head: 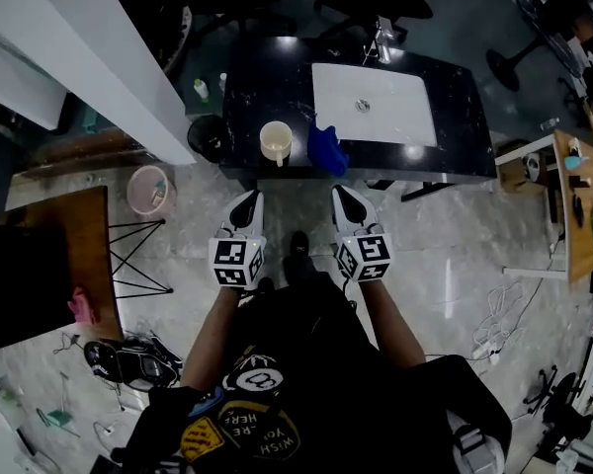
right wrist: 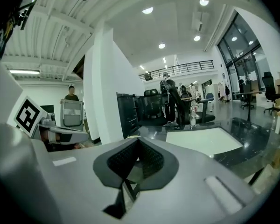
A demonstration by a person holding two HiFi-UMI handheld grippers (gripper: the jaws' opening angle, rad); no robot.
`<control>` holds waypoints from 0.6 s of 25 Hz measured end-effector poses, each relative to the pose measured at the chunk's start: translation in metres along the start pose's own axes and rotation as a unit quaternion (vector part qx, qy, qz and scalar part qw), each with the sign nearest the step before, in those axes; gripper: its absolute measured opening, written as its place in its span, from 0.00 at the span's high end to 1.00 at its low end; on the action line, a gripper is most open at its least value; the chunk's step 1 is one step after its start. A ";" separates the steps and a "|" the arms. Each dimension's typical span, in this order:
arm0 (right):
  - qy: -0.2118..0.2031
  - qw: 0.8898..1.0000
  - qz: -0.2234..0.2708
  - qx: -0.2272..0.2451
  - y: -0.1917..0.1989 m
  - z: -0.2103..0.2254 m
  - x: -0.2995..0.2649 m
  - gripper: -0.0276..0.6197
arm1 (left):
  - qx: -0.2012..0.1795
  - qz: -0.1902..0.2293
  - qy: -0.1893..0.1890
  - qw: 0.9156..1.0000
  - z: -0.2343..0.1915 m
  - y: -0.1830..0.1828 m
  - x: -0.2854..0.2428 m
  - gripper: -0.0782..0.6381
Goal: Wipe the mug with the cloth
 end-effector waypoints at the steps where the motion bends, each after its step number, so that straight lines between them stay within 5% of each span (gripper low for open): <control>1: 0.003 1.000 0.003 0.002 -0.002 -0.010 0.010 0.95 | -0.002 0.006 0.005 1.000 0.006 -0.003 0.011 0.88; 7: 0.003 1.000 -0.009 0.020 0.005 -0.078 0.063 0.95 | -0.014 0.033 0.035 0.999 0.036 -0.008 0.084 0.88; 15: 0.011 1.000 0.003 0.013 0.002 -0.082 0.102 0.95 | -0.003 0.026 0.023 0.999 0.059 -0.005 0.112 0.88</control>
Point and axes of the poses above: the fingertips, and each gripper's own axes: x backward along the fingers, z to its right, y out of its underside, the point moved 9 cm from there along x, backward along the fingers, and after that the axes turned 3 degrees about x, right-handed, at the moved point
